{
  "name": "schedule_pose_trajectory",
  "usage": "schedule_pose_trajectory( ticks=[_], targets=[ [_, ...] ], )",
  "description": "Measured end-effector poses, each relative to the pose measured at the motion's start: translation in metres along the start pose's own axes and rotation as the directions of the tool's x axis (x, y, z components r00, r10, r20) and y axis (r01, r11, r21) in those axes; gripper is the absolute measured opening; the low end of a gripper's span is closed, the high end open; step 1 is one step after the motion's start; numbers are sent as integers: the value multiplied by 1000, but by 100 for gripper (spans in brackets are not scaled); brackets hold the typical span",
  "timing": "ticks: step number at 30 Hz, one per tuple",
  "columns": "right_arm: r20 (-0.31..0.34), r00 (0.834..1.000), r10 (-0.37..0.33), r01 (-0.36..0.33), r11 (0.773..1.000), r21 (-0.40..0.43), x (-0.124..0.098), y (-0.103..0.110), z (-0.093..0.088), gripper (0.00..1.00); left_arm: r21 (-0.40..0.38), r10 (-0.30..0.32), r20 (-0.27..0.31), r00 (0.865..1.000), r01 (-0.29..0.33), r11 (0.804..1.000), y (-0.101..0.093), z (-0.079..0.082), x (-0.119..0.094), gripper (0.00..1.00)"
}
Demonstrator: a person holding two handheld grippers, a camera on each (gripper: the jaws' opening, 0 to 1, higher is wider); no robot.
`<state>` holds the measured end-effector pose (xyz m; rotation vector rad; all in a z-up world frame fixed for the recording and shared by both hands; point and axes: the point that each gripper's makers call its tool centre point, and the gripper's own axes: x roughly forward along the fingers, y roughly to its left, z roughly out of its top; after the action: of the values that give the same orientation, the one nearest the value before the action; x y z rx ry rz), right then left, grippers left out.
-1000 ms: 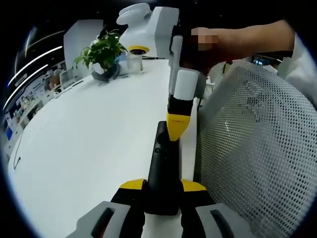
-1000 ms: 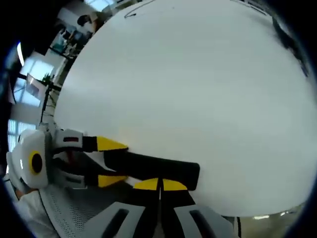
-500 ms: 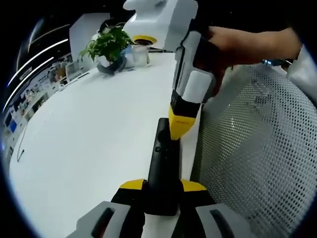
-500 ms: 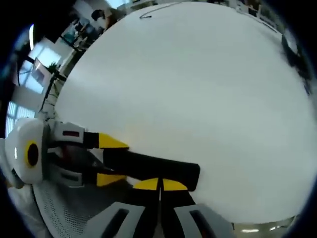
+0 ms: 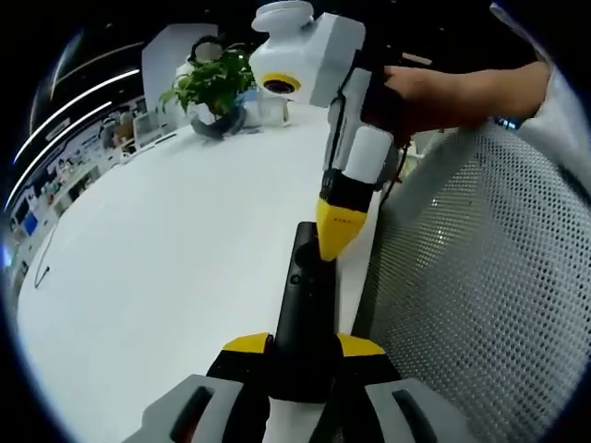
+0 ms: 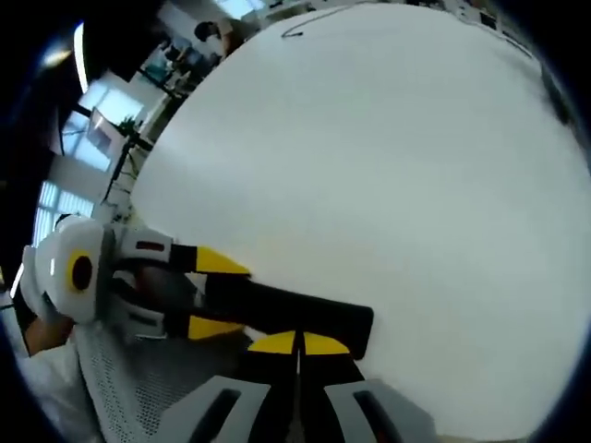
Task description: Press the specified remote control buttons in sequence, fully releasing each button before pressing the next.
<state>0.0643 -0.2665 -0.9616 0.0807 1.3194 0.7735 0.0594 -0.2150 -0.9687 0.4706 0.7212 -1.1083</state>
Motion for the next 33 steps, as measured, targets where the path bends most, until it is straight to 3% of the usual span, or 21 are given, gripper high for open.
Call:
schedule_pose_trajectory(
  ticks=[4,13,18,20,23,25,26,30,33],
  targets=[
    [-25,1000,-15,14,997,-71,1,1,1,0,-7,10,2,1000,-10,1000,0,1,0,25],
    [-11,1000,-25,25,1000,-19,-3,-6,4,0,-5,-2,33,999,3,1000,1,2,2,25],
    [84,996,-25,25,1000,3,-9,-8,22,0,11,-14,31,999,13,1000,1,3,3,25],
    [90,996,-26,27,1000,-4,-7,-8,24,0,11,-15,32,999,15,1000,1,3,3,25],
    [52,999,7,-8,1000,3,1,-1,20,0,15,-16,34,999,15,1000,1,3,3,25],
    [17,1000,-15,15,999,-41,6,1,15,0,16,-16,33,999,15,1000,0,3,3,25],
    [44,998,-35,38,996,-76,5,0,21,0,17,-16,32,999,15,1000,1,4,3,25],
    [39,999,-38,40,997,-67,5,0,18,0,16,-16,32,999,15,1000,1,3,3,25],
    [39,999,-22,22,1000,-19,5,-2,19,0,14,-16,35,999,15,1000,1,3,2,25]
  ],
)
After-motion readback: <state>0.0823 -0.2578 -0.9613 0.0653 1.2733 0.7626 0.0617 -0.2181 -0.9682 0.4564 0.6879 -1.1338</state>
